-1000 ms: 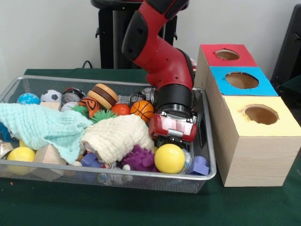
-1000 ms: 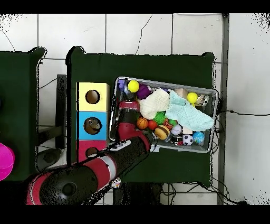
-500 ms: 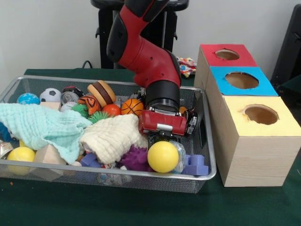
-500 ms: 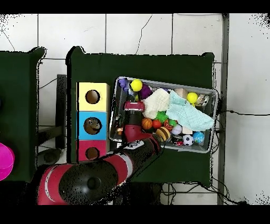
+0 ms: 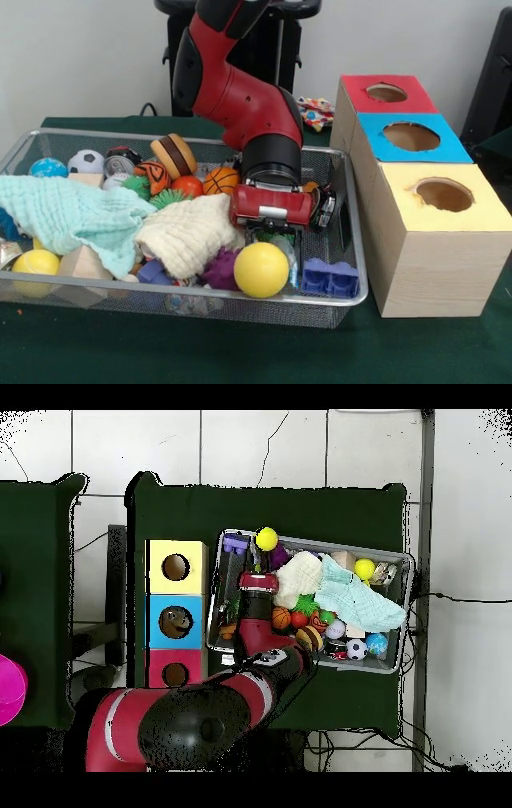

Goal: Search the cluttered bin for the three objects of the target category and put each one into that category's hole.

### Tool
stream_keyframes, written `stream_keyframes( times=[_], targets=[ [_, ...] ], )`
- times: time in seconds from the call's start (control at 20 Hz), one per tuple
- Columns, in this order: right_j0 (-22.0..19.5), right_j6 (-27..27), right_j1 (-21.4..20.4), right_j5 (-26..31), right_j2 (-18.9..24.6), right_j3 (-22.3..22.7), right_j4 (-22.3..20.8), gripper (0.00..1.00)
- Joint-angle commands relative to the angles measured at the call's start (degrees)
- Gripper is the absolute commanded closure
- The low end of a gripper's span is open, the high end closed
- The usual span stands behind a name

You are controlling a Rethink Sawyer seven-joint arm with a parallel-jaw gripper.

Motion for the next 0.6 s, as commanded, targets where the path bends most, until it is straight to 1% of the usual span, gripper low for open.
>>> stream_keyframes(
  times=[0.05,0.15,0.2,0.25,0.3,0.35,0.45,0.6],
  targets=[
    [-2.92,15.42,0.67,-13.72,11.75,-0.25,3.76,0.00],
    [-3.18,14.86,0.08,-15.73,12.08,0.27,4.32,0.00],
    [-3.27,14.36,-0.19,-15.15,12.10,0.16,4.14,0.00],
    [-3.10,14.36,-1.48,-16.75,12.01,2.32,4.45,0.00],
    [-3.17,14.08,-2.38,-18.03,12.05,3.20,4.80,0.00],
    [-2.97,13.88,-3.61,-18.45,11.91,5.01,4.90,0.00],
    [-3.03,13.08,-4.59,-16.93,11.47,5.22,4.06,0.00],
    [-3.79,11.80,-4.18,-10.86,11.09,1.53,1.42,0.00]
  ],
)
